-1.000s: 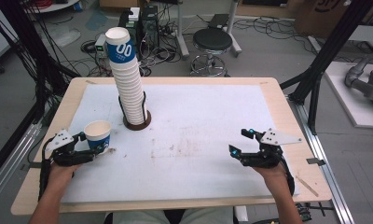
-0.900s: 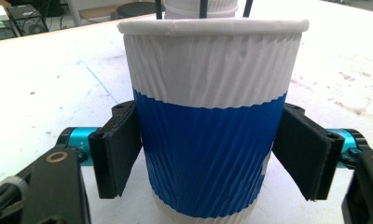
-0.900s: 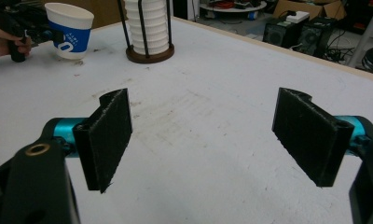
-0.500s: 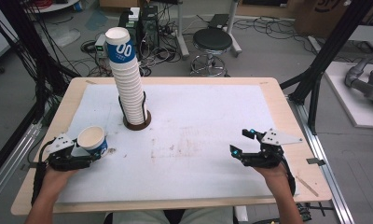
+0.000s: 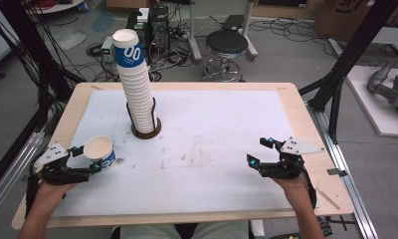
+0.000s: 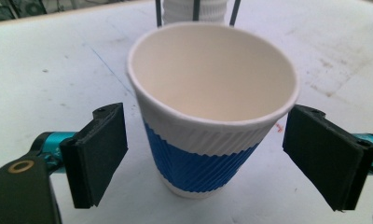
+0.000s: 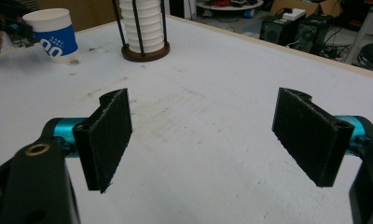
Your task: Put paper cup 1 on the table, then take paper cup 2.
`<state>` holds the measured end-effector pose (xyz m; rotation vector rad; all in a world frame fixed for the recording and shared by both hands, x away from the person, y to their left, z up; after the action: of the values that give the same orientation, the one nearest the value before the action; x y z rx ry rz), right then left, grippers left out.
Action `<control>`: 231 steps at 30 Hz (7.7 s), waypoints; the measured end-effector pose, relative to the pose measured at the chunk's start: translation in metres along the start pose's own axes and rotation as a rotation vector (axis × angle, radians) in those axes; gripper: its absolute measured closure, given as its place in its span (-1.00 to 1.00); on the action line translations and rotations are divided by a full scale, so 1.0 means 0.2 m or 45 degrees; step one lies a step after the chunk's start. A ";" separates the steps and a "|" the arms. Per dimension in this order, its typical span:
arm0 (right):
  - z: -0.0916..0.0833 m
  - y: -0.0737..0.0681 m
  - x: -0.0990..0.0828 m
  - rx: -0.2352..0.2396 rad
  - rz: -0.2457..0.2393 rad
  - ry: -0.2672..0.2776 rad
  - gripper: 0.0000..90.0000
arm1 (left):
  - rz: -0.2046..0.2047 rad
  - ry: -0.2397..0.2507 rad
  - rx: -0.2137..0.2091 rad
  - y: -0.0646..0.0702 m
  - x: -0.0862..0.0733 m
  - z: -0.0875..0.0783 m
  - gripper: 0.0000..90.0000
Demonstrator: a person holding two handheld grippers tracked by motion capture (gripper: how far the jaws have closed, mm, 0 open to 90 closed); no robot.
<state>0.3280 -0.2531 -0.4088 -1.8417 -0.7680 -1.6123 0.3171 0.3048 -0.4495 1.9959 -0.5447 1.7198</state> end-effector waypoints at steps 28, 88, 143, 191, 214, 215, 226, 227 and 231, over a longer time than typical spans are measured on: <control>-0.03 0.06 -0.03 -0.068 0.015 -0.056 -0.55 | -0.103 0.372 -0.212 0.31 0.38 0.23 -0.69; -0.06 0.06 -0.03 -0.060 0.038 -0.039 -0.55 | -0.033 0.309 -0.265 0.37 0.87 0.47 -0.68; -0.05 0.06 -0.04 -0.029 0.034 -0.040 -0.55 | 0.009 0.255 -0.109 0.10 1.37 0.84 -0.40; -0.04 0.05 -0.04 -0.027 0.040 -0.041 -0.55 | 0.122 0.488 -0.262 0.28 1.68 0.43 -0.33; -0.03 0.04 -0.04 -0.023 0.039 -0.046 -0.55 | 0.151 0.379 -0.580 0.59 1.39 0.46 -0.33; -0.03 0.04 -0.04 -0.022 0.041 -0.049 -0.55 | 0.154 0.373 -0.583 0.59 1.38 0.46 -0.33; -0.03 0.03 -0.04 -0.016 0.036 -0.050 -0.55 | 0.107 0.319 -0.643 0.65 1.15 0.53 -0.33; -0.03 0.03 -0.04 -0.013 0.040 -0.050 -0.55 | 0.105 0.316 -0.645 0.65 1.12 0.54 -0.34; -0.03 0.03 -0.05 -0.009 0.044 -0.057 -0.55 | 0.086 0.285 -0.666 0.67 1.02 0.57 -0.34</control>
<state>0.3279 -0.2614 -0.4178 -1.8916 -0.7470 -1.5592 0.3637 0.1297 -0.2513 1.4162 -0.8832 1.6025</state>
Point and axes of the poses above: each handheld gripper's, and its own axes: z roughly forward along the jaws, x roughly out of its top, y roughly to its right, the point moved 6 cm from there along z, roughly forward along the jaws, and after that the axes turned 15 degrees about y, right-handed, at the moved point
